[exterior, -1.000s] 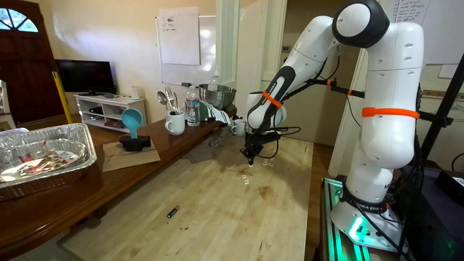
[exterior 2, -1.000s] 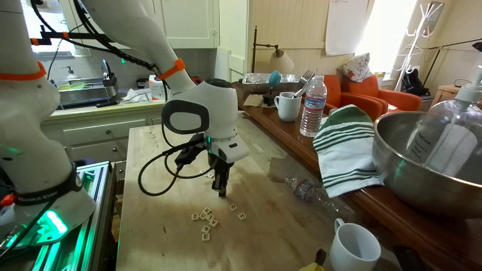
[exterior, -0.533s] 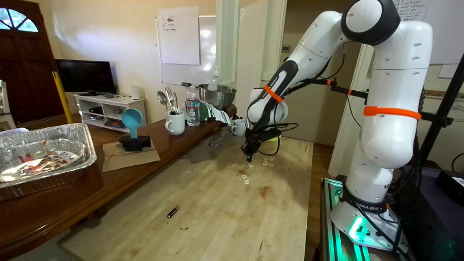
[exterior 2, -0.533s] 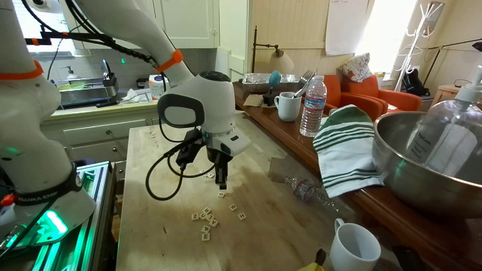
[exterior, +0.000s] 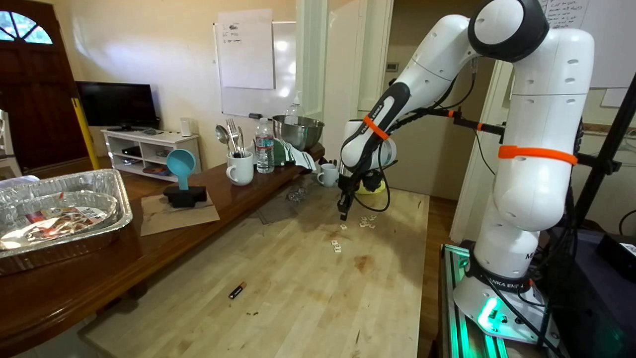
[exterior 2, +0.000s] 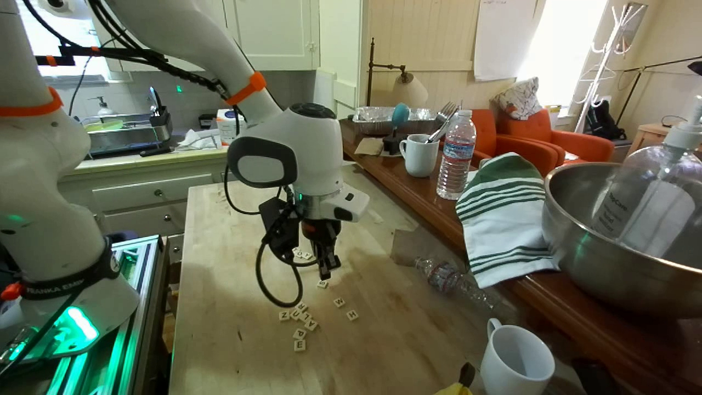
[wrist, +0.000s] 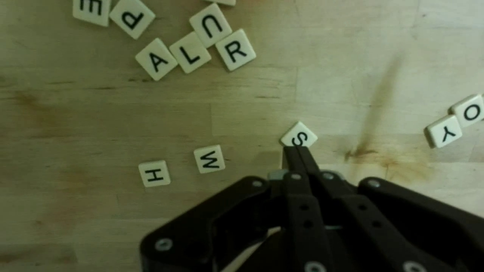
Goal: Create the word 'Toys'.
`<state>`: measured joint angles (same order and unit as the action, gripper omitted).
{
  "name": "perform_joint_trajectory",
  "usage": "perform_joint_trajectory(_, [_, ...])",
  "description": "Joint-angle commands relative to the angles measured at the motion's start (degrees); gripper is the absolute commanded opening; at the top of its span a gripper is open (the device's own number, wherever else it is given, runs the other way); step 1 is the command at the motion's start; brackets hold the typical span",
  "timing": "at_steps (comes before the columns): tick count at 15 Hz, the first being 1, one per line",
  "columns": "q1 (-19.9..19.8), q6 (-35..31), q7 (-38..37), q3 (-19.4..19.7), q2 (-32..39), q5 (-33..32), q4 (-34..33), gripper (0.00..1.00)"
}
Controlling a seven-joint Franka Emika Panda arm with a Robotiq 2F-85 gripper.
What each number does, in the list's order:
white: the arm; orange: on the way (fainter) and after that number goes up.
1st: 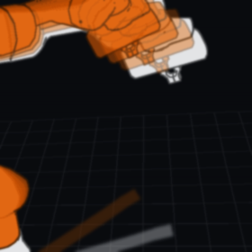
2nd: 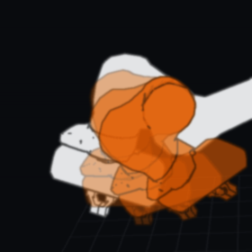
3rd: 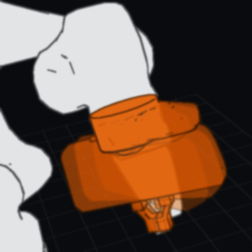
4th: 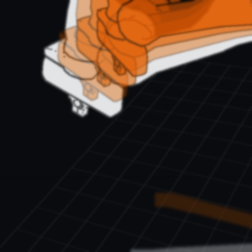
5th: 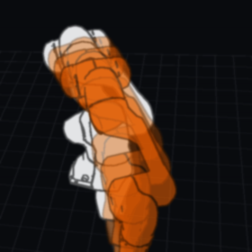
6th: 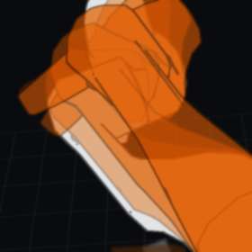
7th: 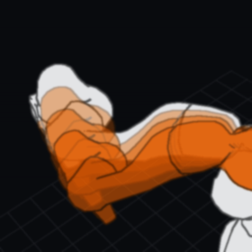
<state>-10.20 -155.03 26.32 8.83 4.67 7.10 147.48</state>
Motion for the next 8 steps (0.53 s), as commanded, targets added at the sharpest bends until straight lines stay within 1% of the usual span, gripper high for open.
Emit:
perform_joint_trajectory(1, [-1.3,1.3,9.4,-0.6,1.1,-2.5,-0.1,0.00])
perform_joint_trajectory(2, [-1.5,1.6,12.1,-0.8,1.5,-2.6,-0.2,0.00])
perform_joint_trajectory(4, [-1.4,0.2,14.6,-0.9,2.5,-3.4,0.0,0.00])
perform_joint_trajectory(8, [-1.5,-0.8,17.7,-1.3,4.0,-4.0,0.0,0.00])
